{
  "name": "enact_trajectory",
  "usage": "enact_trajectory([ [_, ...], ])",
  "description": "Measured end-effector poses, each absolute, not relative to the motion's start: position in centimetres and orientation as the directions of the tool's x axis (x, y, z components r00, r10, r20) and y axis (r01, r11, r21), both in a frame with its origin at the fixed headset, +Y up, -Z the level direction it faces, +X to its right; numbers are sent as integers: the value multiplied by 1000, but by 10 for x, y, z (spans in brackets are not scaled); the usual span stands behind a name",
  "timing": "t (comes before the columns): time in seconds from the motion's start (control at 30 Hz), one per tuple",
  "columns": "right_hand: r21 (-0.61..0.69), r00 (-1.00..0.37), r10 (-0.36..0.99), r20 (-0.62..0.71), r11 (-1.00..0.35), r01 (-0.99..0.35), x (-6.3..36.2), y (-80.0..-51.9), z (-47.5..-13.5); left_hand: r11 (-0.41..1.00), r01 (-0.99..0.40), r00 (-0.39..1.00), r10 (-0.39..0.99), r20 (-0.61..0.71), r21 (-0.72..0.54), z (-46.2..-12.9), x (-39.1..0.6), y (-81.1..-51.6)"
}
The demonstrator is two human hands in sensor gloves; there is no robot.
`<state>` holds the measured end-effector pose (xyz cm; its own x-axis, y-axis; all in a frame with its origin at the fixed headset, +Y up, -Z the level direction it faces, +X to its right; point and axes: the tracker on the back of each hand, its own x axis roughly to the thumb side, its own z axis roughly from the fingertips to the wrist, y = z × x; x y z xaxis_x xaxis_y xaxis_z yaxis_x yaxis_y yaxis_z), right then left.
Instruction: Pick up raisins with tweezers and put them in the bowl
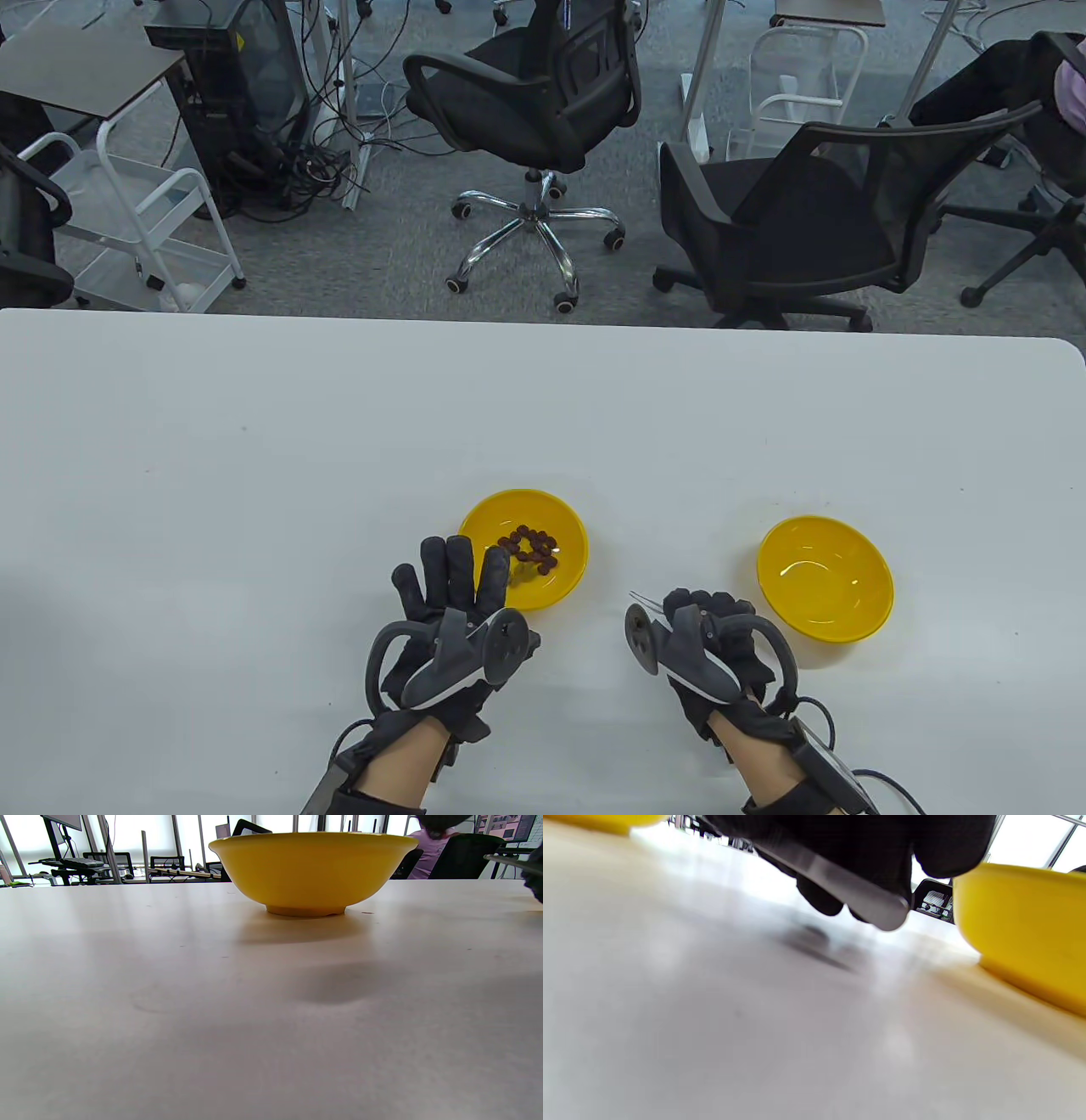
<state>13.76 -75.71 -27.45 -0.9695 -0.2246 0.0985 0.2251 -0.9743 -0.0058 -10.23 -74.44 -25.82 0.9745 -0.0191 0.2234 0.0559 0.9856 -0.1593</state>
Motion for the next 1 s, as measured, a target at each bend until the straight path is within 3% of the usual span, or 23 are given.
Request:
enact_trajectory([
  [0.27, -164, -987, 61, 146, -983, -85, 156, -727, -264, 986, 55, 977, -20, 214, -160, -258, -104, -745],
  [0.47, -297, -970, 163, 181, -931, -211, 169, -715, -258, 984, 26, 984, 5, 176, -174, -261, -109, -747],
  [0.67, -292, -973, 152, 171, -936, -197, 168, -715, -258, 977, -63, 989, 88, 119, -203, -266, -120, -749],
  [1.0, -242, -977, 137, 162, -955, -174, 169, -717, -261, 913, -370, 926, 376, 5, -172, -274, -138, -742],
])
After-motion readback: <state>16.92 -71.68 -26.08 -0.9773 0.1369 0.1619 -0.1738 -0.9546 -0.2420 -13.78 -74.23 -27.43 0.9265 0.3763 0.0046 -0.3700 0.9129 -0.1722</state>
